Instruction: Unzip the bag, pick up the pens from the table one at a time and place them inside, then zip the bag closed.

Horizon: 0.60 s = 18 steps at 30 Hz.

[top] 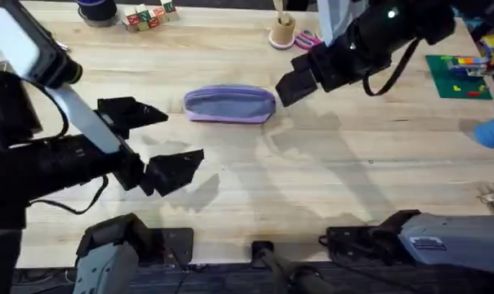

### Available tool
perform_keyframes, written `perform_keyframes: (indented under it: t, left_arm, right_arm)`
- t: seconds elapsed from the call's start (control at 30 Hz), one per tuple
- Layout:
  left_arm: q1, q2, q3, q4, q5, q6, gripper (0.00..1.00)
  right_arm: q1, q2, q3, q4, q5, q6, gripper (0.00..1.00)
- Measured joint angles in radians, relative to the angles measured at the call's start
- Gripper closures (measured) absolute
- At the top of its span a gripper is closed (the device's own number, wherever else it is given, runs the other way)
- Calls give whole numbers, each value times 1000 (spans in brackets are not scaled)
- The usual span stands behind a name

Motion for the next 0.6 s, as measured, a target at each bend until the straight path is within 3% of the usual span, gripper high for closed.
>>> perform_keyframes:
  t: [0.23,0.43,0.6]
  left_arm:
    - [0,-6,0,9,-58,-59,7]
    - [0,-6,7,24,-136,-163,7]
    - [0,-4,84,31,-221,-255,7]
  right_arm:
    - [0,0,0,0,0,11,6]
    - [0,0,0,0,0,14,5]
    - [0,0,0,-2,0,14,5]
